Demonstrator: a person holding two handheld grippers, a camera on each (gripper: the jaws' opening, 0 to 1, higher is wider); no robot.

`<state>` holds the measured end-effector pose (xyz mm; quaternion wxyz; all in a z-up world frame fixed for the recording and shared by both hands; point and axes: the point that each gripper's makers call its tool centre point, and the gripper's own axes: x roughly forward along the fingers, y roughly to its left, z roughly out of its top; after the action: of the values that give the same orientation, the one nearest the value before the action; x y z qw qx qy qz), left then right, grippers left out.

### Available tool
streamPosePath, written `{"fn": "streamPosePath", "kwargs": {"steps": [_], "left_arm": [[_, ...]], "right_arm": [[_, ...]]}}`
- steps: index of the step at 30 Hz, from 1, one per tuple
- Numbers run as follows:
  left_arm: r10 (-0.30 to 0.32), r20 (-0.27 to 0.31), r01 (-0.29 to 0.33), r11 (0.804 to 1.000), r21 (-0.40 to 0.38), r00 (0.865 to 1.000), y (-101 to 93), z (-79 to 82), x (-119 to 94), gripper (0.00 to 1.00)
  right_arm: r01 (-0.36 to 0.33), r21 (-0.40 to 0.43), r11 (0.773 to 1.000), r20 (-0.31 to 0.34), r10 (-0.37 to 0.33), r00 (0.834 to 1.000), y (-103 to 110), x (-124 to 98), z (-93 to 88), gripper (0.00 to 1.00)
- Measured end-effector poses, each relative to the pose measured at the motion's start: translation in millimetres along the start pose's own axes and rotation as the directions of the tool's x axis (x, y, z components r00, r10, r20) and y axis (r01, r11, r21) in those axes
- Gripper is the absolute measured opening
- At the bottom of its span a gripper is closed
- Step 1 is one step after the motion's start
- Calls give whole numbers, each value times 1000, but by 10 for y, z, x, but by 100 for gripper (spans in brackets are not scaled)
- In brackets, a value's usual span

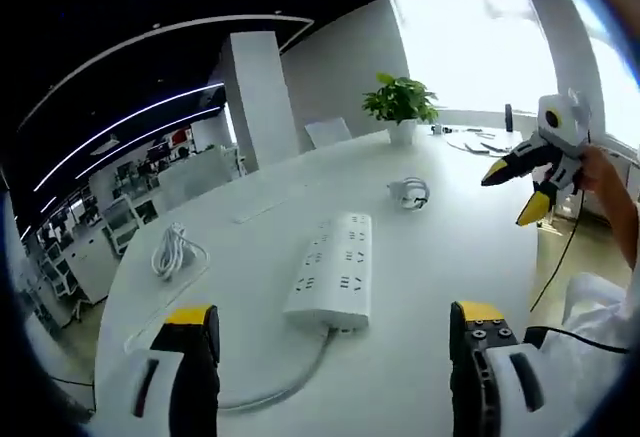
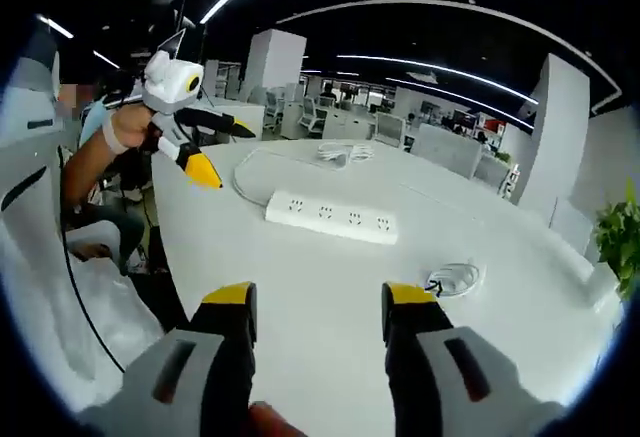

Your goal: Straighten the power strip on the desk, plug the charger into it

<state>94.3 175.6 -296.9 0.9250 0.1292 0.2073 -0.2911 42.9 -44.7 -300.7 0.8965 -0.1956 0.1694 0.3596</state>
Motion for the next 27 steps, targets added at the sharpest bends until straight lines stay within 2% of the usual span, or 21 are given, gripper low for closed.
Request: {"fn": "streamPosePath", "kwargs": {"steps": [1,2,5,7,12,17,19,22,27], "left_arm": [[-6,0,6,1000,-4,1000,2,4,25,96],[-11,-1,11,1000,-6,1000,7,10,54,96],[-20,-8,20,1000,-15,1000,42,11,139,96],[-27,-20,26,999,-20,999,56,-4,186,96],[-37,-45,36,999,-19,998,52,-22,292,96],[-72,-72,70,997,-33,995,31,-58,445,96],[-104,-62,102,994,-33,993,-7,-39,504,96],[-122,-52,120,992,-45,991,-11,-7,618,96],[-127,-107,125,992,-20,986,10,-59,793,96]], "right_arm": [[9,36,999,-5,-9,1000,-4,44,-6,84],[6,54,999,13,-7,1000,0,71,19,89],[-24,86,996,45,20,999,8,88,67,87],[-21,103,994,42,16,999,-18,113,66,89],[5,127,992,22,-8,1000,-107,160,19,86],[-6,128,992,48,-1,999,-98,193,67,86],[-10,128,992,63,2,998,-103,216,90,85],[-15,138,990,68,5,998,-114,256,94,84],[-8,161,987,89,-7,996,-154,280,132,84]]}}
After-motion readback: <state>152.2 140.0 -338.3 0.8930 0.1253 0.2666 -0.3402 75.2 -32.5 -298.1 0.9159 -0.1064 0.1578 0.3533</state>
